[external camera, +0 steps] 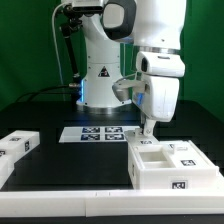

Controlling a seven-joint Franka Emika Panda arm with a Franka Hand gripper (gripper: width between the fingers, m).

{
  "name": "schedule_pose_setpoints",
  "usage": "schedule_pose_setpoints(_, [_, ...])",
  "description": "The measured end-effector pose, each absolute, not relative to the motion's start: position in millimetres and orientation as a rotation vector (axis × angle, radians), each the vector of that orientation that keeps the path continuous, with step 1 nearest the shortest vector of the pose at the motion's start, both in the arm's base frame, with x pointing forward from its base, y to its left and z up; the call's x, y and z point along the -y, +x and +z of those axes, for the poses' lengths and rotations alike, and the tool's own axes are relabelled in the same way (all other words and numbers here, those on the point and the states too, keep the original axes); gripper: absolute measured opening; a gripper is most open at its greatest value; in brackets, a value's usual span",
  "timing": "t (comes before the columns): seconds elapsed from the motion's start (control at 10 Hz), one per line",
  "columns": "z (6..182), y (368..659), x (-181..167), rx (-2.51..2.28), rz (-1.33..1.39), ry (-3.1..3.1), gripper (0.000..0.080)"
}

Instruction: Assemble cabinet

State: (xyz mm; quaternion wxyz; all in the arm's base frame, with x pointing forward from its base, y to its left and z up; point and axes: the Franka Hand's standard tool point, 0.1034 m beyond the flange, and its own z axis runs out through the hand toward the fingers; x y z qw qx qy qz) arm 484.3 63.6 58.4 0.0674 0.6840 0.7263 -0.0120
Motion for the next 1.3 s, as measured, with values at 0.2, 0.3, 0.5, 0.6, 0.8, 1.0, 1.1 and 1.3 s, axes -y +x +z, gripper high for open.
schedule_pose_setpoints(0.2, [59.8, 501.3, -64.5, -2.179, -0.025, 2.055, 0.0073])
schedule_pose_setpoints(0.3, [59.9, 507.0, -64.9, -2.176, -0.021, 2.054, 0.0073])
schedule_pose_setpoints(0.5, [61.0, 525.1, -65.4, -2.187, -0.009, 2.03, 0.0074])
schedule_pose_setpoints(0.6, [61.4, 530.8, -64.8, -2.194, -0.007, 2.023, 0.0074])
schedule_pose_setpoints(0.8, [61.4, 529.2, -65.0, -2.193, -0.008, 2.026, 0.0074])
schedule_pose_setpoints(1.0, [61.5, 529.3, -64.9, -2.193, -0.008, 2.026, 0.0074])
schedule_pose_setpoints(1.1, [61.2, 530.1, -64.9, -2.192, -0.006, 2.026, 0.0074])
schedule_pose_setpoints(1.3, [61.8, 545.9, -65.7, -2.184, -0.014, 2.023, 0.0074])
